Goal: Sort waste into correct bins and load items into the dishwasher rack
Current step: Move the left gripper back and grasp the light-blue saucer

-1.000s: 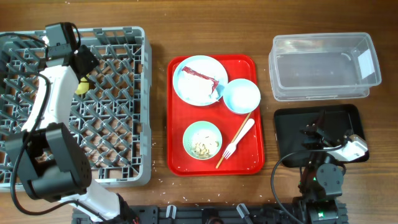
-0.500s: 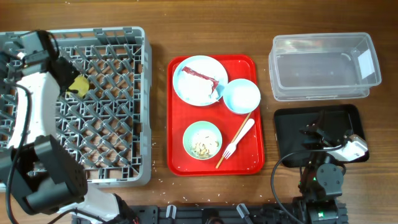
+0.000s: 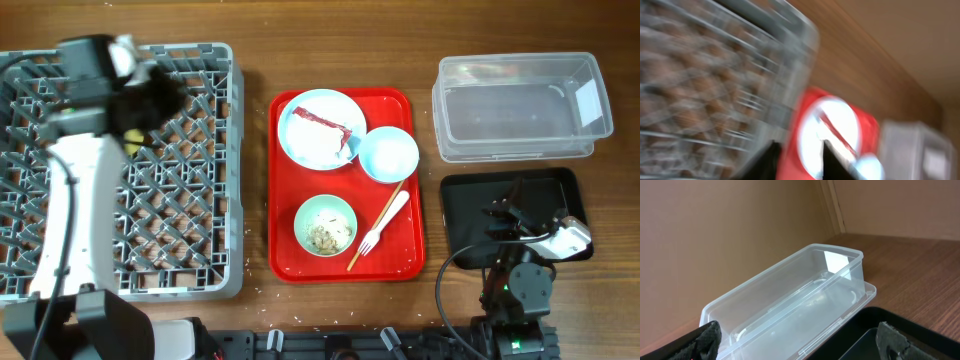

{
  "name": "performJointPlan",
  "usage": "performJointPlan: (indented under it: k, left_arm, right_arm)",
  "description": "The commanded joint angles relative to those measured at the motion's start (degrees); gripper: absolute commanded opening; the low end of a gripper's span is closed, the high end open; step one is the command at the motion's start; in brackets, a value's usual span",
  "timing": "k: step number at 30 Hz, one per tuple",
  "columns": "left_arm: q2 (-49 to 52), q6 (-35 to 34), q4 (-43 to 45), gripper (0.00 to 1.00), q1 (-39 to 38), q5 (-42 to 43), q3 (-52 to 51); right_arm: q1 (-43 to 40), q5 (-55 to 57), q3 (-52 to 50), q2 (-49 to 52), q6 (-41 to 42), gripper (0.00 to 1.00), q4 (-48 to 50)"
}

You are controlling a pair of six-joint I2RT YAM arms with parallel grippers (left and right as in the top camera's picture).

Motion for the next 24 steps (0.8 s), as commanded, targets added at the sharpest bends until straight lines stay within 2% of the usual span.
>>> performJointPlan:
  k: [1,2,5,8,10,13,16,19,24]
  left_arm:
    - [2.0,7.0,0.8,0.61,-13.5,5.8,-0.3]
    - [3.4,9.9,2.2,0.65,-19.2,5.6,-0.3]
    - [7.4,16.0,6.7,0.73,-29.7,4.8,-0.3]
    - [12.3,17.7,12.4,0.75,-39.2,-1.9,-0.3]
    - [14.8,19.7,15.3,0.73,-43.3,-4.6,-0.3]
    - [19.5,33.2,20.1,0.74,-50.1,-4.9,-0.3]
    - [23.4,41.5,23.9,0.74,-54.4,-6.5,-0.3]
    - [25.6,41.5,25.7,0.71,-55.5,-9.9,-0.3]
    - [28.4,41.5,25.6,0.72,-55.5,-9.9,-0.3]
  right_arm:
    - [-0.2,1.0,0.0,0.1,-1.1,1.0,0.3]
    - [-0.2,1.0,0.0,0.1,-1.1,1.0,0.3]
    - [-0.2,1.0,0.0,0.1,-1.1,1.0,0.3]
    - [-0.2,1.0,0.0,0.1,-1.1,1.0,0.3]
    - [-0.2,1.0,0.0,0.1,-1.0,1.0,0.3]
    - [-0.2,1.0,0.0,0.3,-1.0,1.0,0.3]
    - [-0.2,1.0,0.0,0.3,-1.0,1.0,0.3]
    - [-0.2,1.0,0.0,0.3,-1.0,1.0,0.3]
    - [-0.2,1.0,0.0,0.3,-1.0,1.0,0.3]
